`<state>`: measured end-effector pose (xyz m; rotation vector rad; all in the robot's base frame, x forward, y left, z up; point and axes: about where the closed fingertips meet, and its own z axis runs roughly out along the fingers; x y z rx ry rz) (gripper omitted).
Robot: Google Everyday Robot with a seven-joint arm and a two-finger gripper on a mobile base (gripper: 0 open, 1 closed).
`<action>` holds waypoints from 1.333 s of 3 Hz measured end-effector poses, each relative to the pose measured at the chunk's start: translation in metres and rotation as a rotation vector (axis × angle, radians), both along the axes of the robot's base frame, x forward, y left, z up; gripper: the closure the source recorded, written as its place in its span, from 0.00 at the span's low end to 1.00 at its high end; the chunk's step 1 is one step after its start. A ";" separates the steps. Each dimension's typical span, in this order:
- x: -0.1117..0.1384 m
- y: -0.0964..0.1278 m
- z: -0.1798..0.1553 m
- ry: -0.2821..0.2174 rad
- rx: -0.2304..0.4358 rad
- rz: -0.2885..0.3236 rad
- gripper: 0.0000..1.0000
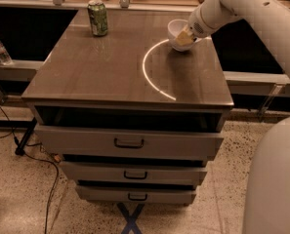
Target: Pick rxbar chocolate from white bowl and place on counter
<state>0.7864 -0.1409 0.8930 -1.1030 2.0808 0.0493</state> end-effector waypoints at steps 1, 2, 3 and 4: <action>-0.004 0.002 0.016 -0.029 0.003 0.020 1.00; -0.007 0.022 0.037 -0.069 0.020 0.080 1.00; -0.010 0.047 0.046 -0.083 0.045 0.149 1.00; -0.029 0.064 0.054 -0.076 0.080 0.228 1.00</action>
Offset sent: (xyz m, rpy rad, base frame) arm -0.0097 0.0216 0.0606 0.0209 -0.1134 0.0935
